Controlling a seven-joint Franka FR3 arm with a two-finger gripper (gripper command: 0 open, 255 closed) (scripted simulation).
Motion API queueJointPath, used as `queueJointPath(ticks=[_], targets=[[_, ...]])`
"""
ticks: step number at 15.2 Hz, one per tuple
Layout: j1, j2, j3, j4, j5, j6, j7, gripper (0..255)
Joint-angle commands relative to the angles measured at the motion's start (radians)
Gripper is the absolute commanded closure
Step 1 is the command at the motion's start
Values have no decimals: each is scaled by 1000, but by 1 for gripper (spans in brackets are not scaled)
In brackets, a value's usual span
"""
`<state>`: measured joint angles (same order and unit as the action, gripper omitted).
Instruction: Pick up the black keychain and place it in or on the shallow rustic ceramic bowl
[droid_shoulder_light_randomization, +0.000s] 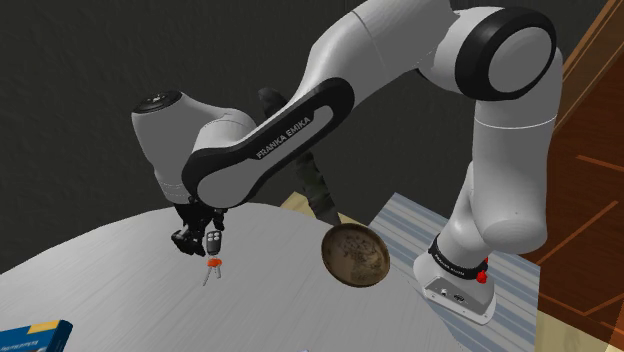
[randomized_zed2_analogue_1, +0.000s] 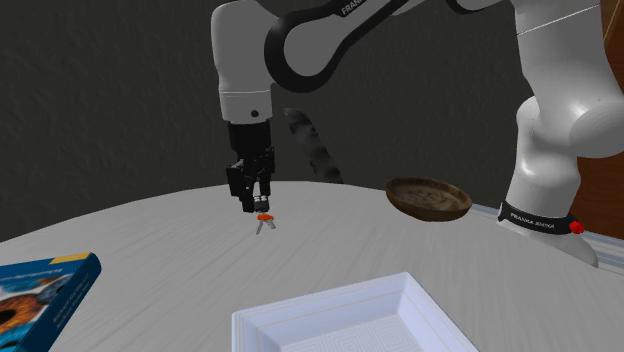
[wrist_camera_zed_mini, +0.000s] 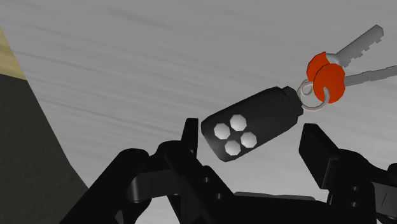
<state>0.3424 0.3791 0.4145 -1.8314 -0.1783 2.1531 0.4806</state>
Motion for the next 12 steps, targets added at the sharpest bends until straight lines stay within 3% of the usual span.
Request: queueJointPath(ticks=[1, 12], targets=[[0, 0, 0, 0, 0, 0, 0, 255], [-9, -64, 15, 66, 35, -124, -22, 255]])
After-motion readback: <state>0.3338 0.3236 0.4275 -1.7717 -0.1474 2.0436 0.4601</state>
